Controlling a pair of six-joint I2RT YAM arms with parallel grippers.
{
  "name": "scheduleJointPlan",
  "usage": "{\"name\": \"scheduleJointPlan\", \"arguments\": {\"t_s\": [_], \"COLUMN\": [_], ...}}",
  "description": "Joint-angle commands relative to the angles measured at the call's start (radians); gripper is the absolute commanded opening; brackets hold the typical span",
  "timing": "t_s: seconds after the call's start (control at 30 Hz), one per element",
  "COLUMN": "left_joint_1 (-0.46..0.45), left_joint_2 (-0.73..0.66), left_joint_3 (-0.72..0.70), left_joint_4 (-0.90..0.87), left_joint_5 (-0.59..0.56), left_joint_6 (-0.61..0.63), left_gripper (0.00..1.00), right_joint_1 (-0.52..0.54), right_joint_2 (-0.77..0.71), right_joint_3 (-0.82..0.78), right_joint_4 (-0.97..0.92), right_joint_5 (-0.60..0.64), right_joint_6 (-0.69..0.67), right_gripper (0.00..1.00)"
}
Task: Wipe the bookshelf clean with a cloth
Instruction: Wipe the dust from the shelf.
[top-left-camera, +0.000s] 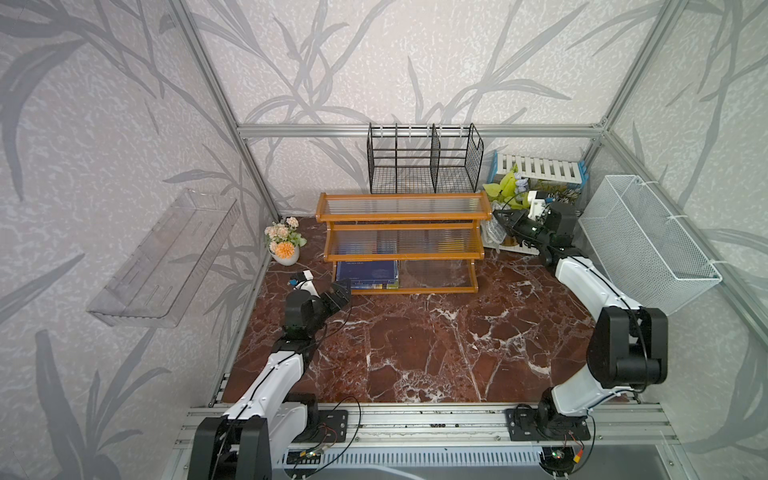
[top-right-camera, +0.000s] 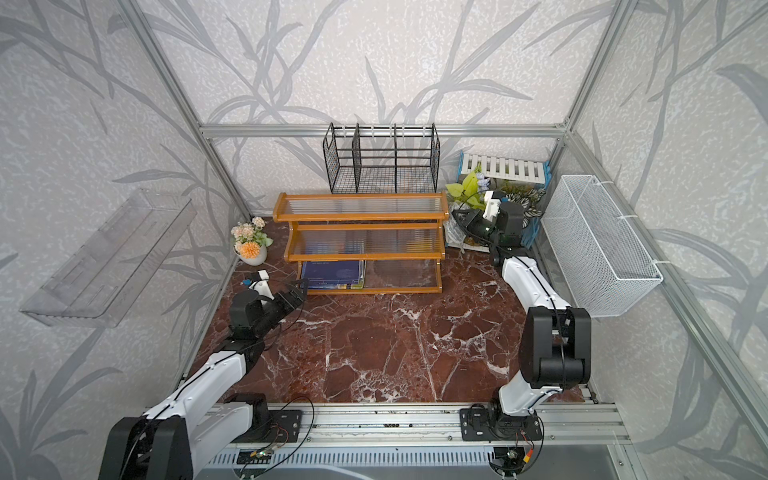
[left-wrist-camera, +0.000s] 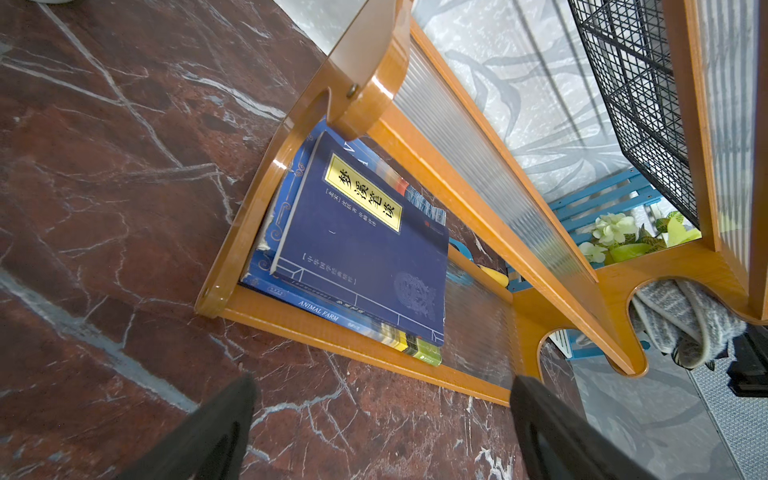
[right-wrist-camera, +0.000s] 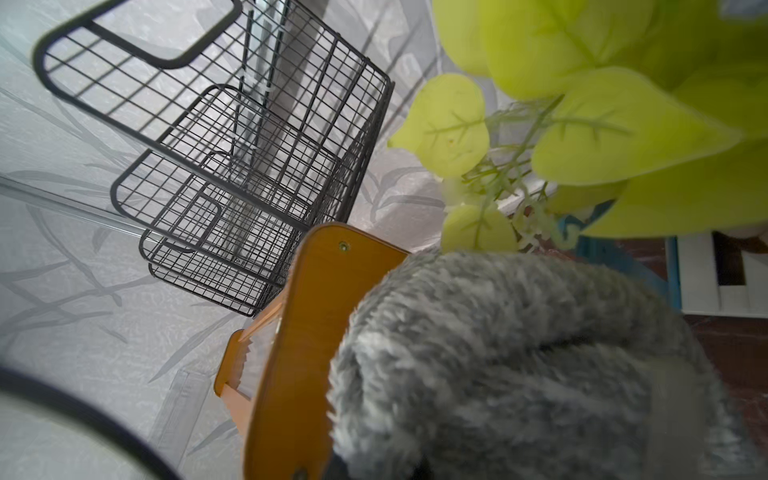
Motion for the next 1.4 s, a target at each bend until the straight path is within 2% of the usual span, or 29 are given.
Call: {"name": "scheduleJointPlan", "arguments": {"t_s": [0.0, 0.17, 0.4, 0.73, 0.83, 1.03, 1.23, 1.37], "left_joint_1": [0.004, 0.004, 0.004, 0.003, 0.004, 0.004, 0.004, 0.004], "left_joint_2": [0.005, 0.011, 0.04, 0.043, 0.042, 0.02, 0.005, 0.012], "left_joint_3": [-0.008, -0.005, 0.001, 0.003, 0.003, -0.001, -0.006, -0.002], "left_joint_4": [0.014, 0.012, 0.028, 0.034, 0.03, 0.015, 0.012, 0.009], "left_joint_5": [0.006, 0.009, 0.02, 0.022, 0.022, 0.008, -0.009, -0.006], "left_joint_6": [0.006, 0.008, 0.009, 0.009, 0.01, 0.014, 0.017, 0.02], "left_gripper": [1.0, 1.0, 1.0, 1.0, 1.0, 1.0, 1.0, 1.0], "right_joint_1": [0.021, 0.024, 0.028, 0.029, 0.022, -0.021, -0.04, -0.082], "right_joint_2": [0.046, 0.097, 0.005, -0.088, -0.128, -0.305, -0.473, -0.488], "right_joint_3": [0.039, 0.072, 0.063, -0.001, -0.027, -0.158, -0.29, -0.398], "right_joint_4": [0.157, 0.258, 0.218, 0.246, 0.191, 0.006, -0.274, -0.278], "right_joint_5": [-0.041, -0.066, -0.07, -0.098, -0.084, 0.001, 0.105, 0.095], "right_joint_6": [0.072, 0.153, 0.115, 0.14, 0.106, -0.03, -0.205, -0.199], "right_gripper": [0.0, 0.0, 0.0, 0.0, 0.0, 0.0, 0.0, 0.0]}}
